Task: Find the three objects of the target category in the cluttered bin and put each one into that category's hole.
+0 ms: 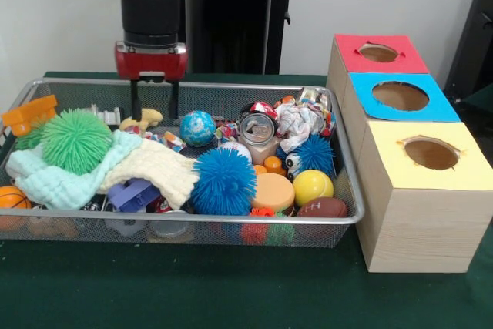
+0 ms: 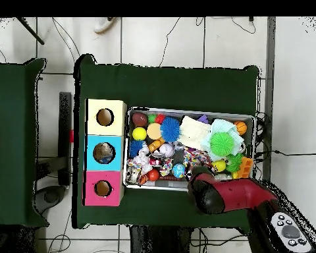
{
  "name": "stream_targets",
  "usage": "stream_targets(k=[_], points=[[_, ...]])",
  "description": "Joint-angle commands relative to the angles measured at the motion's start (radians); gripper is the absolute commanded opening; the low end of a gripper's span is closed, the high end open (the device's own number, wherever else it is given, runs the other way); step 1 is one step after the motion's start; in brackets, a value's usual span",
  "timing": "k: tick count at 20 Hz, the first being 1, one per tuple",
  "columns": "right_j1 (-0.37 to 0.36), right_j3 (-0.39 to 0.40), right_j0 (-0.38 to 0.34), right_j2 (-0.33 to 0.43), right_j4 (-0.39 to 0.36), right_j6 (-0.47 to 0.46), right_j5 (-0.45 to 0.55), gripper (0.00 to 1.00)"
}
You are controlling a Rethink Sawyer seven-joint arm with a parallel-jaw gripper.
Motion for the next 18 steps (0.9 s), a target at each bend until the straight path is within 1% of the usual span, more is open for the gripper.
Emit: stream_targets(k=[1,5,7,10,12,15,18], points=[[-0.067,0.088,0.01,0.132,0.081,0.014,0.145,1.0],[-0.104,0.093,0.007,0.157,0.142,0.002,0.203,1.0],[-0.097,0.076,0.018,0.149,0.155,0.018,0.204,1.0],[-0.065,0.023,0.036,0.133,0.165,0.028,0.212,1.0],[-0.068,-0.015,0.056,0.123,0.178,0.016,0.252,1.0],[-0.063,-0.058,0.089,0.1,0.194,0.028,0.284,1.0],[-0.005,-0.116,0.109,0.075,0.19,0.049,0.268,1.0]])
